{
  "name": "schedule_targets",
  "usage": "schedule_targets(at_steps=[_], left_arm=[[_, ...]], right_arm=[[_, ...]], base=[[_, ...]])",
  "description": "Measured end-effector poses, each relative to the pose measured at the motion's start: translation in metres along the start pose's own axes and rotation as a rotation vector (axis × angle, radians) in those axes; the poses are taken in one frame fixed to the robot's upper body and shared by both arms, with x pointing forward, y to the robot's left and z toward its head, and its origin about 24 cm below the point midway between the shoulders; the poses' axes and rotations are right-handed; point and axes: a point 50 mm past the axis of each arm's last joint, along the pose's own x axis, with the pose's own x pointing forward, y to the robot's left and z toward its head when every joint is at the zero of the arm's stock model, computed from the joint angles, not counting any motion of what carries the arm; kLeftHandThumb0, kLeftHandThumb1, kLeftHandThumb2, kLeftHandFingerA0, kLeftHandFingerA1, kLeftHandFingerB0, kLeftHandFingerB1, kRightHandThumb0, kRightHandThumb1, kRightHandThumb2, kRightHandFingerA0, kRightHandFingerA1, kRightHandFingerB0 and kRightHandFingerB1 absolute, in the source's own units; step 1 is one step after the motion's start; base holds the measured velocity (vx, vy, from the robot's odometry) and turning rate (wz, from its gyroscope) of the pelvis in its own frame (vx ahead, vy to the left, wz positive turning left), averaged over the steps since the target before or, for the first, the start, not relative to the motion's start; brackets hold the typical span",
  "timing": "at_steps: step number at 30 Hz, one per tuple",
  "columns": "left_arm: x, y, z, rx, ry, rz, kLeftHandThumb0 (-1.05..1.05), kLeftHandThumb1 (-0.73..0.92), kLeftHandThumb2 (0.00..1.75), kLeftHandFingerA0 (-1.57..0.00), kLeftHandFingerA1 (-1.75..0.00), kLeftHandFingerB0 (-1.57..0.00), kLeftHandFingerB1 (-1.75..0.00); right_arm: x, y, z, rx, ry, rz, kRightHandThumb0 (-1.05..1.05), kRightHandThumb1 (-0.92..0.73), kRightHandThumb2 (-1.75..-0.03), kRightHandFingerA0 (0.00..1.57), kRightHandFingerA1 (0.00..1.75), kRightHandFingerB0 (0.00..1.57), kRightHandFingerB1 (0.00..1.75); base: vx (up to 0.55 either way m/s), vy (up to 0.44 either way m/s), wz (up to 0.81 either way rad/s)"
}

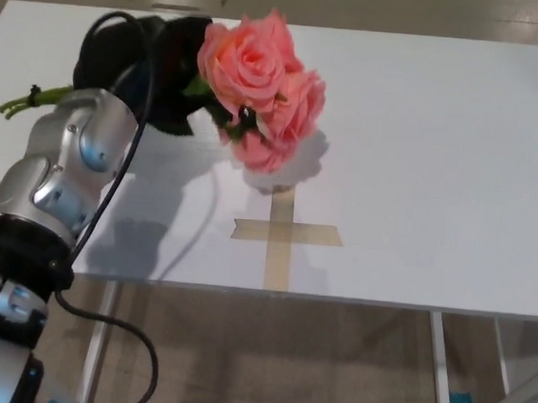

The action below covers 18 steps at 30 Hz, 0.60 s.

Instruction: Use the left hand to pick up the rose and passes it to a human.

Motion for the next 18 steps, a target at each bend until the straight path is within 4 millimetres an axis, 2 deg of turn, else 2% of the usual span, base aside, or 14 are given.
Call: schedule_targets(at_steps=[2, 3, 14, 15, 18], left_arm=[[0.001, 0.005, 0.004, -0.062, -0.003, 0.04, -0.18, 0.79, 0.63, -0.73, -1.52, -0.68, -1.13], [0.002, 0.007, 0.005, -0.09, -0.004, 0.059, -0.19, 0.82, 0.64, -0.76, -1.49, -0.71, -1.05], [0.004, 0.017, 0.008, -0.448, 0.038, 0.178, -0.18, 0.87, 0.66, -0.77, -1.44, -0.73, -1.01], [0.004, 0.018, 0.008, -0.486, 0.043, 0.185, -0.2, 0.85, 0.64, -0.96, -1.44, -0.74, -1.02], [0.004, 0.019, 0.007, -0.586, 0.056, 0.205, -0.21, 0.85, 0.65, -0.99, -1.42, -0.75, -1.02]], right_arm=[[0.0, 0.0, -0.002, -0.001, 0.004, 0.0, -0.31, -0.7, -0.61, 0.68, 0.44, 0.49, 0.38], [-0.001, 0.001, -0.003, -0.001, 0.006, 0.001, -0.32, -0.7, -0.61, 0.66, 0.44, 0.49, 0.38], [-0.002, 0.002, -0.008, -0.001, 0.02, 0.003, -0.32, -0.7, -0.61, 0.67, 0.44, 0.5, 0.38], [-0.002, 0.002, -0.008, 0.0, 0.021, 0.003, -0.32, -0.7, -0.61, 0.67, 0.44, 0.51, 0.38], [-0.002, 0.002, -0.009, -0.001, 0.022, 0.004, -0.32, -0.7, -0.61, 0.67, 0.44, 0.51, 0.38]], base=[[0.0, 0.0, 0.0], [0.0, 0.0, 0.0], [0.0, 0.0, 0.0], [0.0, 0.0, 0.0], [0.0, 0.0, 0.0]])
